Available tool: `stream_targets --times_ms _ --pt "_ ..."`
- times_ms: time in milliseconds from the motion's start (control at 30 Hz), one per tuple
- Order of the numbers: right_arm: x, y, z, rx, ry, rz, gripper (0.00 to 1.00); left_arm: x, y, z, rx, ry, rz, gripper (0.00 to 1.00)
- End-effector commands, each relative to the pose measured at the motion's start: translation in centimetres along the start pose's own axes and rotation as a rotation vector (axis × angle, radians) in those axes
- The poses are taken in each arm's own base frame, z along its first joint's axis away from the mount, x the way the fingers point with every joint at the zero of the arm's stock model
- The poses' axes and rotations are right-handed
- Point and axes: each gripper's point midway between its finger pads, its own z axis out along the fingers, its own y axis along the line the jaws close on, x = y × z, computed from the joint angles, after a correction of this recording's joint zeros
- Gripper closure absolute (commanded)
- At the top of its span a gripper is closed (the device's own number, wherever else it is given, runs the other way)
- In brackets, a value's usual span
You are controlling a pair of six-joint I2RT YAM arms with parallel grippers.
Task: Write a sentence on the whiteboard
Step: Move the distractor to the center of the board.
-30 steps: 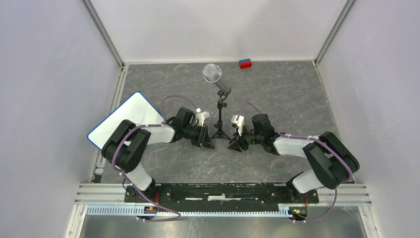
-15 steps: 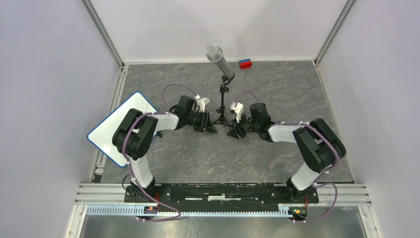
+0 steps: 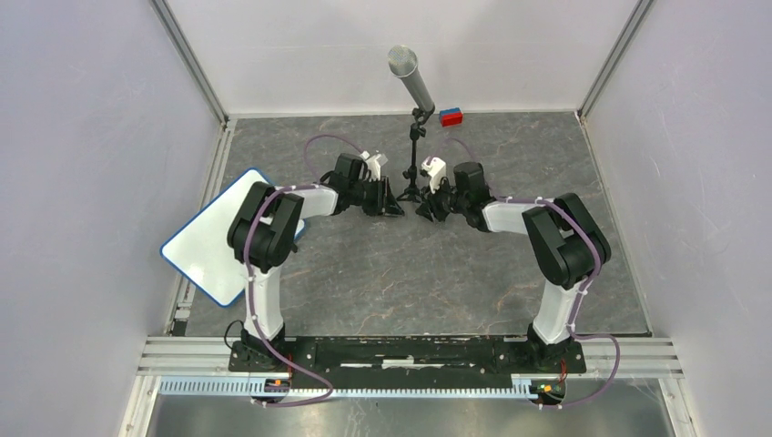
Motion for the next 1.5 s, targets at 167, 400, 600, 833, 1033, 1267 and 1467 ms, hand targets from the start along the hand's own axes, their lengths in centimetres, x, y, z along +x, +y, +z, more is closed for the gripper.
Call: stream_targets --times_ms 167,400,600,833,1033,1267,1467 --pt "-3.2 -4.8 2.5 0.103 -0.049 -0.005 0.66 -6.9 0.7 1.3 -0.006 -0.104 -0.027 0.61" --pt "-4.7 -8.3 4.0 0.153 -0.079 0.029 0.67 -9.5 1.1 2.5 -0.007 -0.125 -0.029 0.60" --pt "-5.9 -10.9 5.3 0.190 -0.099 0.028 0.67 -11.7 1.8 3.6 -0.011 -0.145 -0.033 0.59" --pt "-7.1 -13.4 7.0 0.220 -0.127 0.029 0.66 -14.8 2.6 4.5 -0.005 -0.192 -0.037 0.58" --pt "-8.5 -16.4 7.8 0.264 -0.163 0.051 0.66 -16.6 3.4 5.3 -0.005 -0.209 -0.062 0.56" --pt "-10.1 -17.7 8.3 0.267 -0.186 0.017 0.65 -18.0 3.5 5.9 0.010 -0.228 -0.049 0.55" --pt "-10.6 -15.8 6.9 0.232 -0.187 -0.036 0.62 -18.4 1.8 3.9 0.001 -0.240 -0.001 0.53"
